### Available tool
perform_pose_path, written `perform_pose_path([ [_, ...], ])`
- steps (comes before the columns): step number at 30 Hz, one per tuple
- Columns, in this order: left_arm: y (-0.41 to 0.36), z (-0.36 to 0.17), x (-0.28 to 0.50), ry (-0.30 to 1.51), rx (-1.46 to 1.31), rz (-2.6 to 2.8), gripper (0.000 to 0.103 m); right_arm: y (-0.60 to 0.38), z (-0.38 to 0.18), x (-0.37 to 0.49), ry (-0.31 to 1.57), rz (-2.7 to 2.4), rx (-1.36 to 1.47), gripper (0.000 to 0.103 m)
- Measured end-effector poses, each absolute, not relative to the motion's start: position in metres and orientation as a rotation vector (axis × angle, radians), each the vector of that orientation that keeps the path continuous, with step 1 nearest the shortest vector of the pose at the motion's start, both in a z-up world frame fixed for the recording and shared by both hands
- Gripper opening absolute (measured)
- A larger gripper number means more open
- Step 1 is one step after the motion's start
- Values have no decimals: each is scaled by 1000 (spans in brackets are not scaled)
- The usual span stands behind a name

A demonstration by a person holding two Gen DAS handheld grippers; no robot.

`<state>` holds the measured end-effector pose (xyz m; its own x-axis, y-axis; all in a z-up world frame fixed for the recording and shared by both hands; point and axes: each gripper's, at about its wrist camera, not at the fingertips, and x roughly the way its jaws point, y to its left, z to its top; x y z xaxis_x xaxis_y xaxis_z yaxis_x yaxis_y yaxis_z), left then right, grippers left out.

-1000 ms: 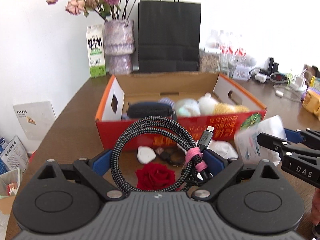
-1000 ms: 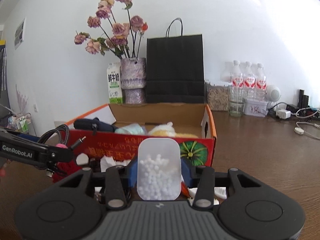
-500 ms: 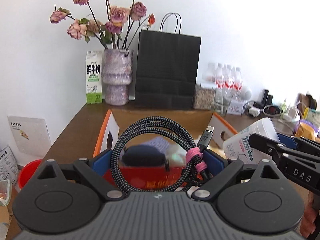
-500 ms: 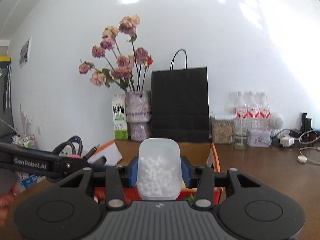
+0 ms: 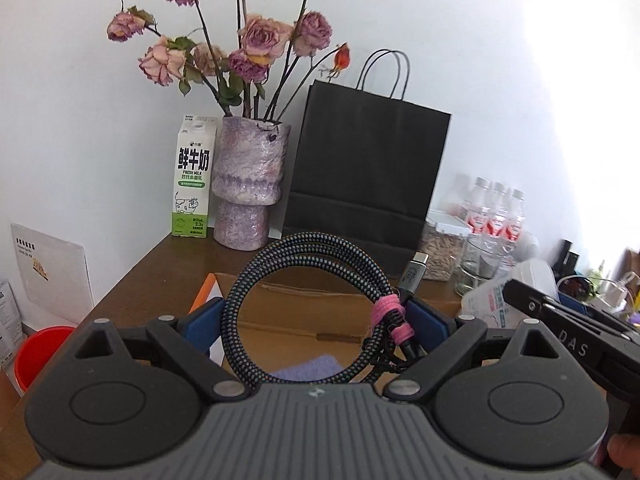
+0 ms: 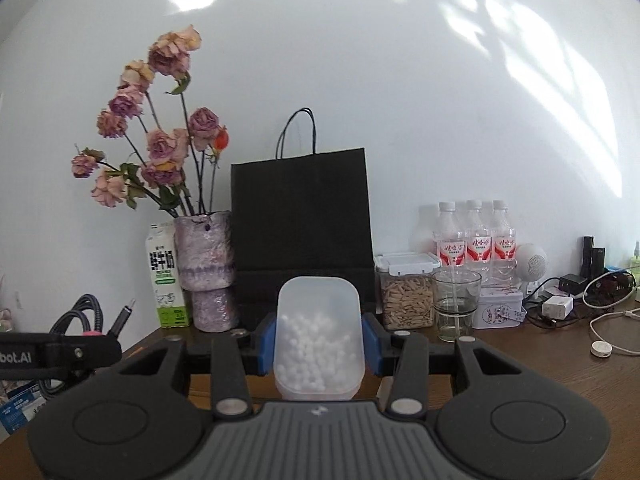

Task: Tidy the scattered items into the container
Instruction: 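Carry the cable and bead bottle over the box and release both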

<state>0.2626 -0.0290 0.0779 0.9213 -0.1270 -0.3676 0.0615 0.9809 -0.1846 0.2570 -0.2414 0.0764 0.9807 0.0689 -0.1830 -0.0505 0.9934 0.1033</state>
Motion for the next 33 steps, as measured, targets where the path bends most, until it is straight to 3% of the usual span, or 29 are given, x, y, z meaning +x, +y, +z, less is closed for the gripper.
perform_pose_path([
  [7,-34,49,317,481,-157,-54,96,-245,50,294,250,35,92,42],
  [21,-39,40,319,528,-116,-29,97,-236,38,296,291,41,65,43],
  [23,-41,44,317,526,-87,-12,103,-237,39,294,282,35,79,52],
  [25,-43,49,312,493,-67,1,103,-236,42,289,254,30,73,98],
  [26,-44,51,310,483,-65,7,103,-234,44,286,241,37,61,103],
  [33,-39,53,307,477,-95,27,103,-224,53,273,212,67,36,103],
])
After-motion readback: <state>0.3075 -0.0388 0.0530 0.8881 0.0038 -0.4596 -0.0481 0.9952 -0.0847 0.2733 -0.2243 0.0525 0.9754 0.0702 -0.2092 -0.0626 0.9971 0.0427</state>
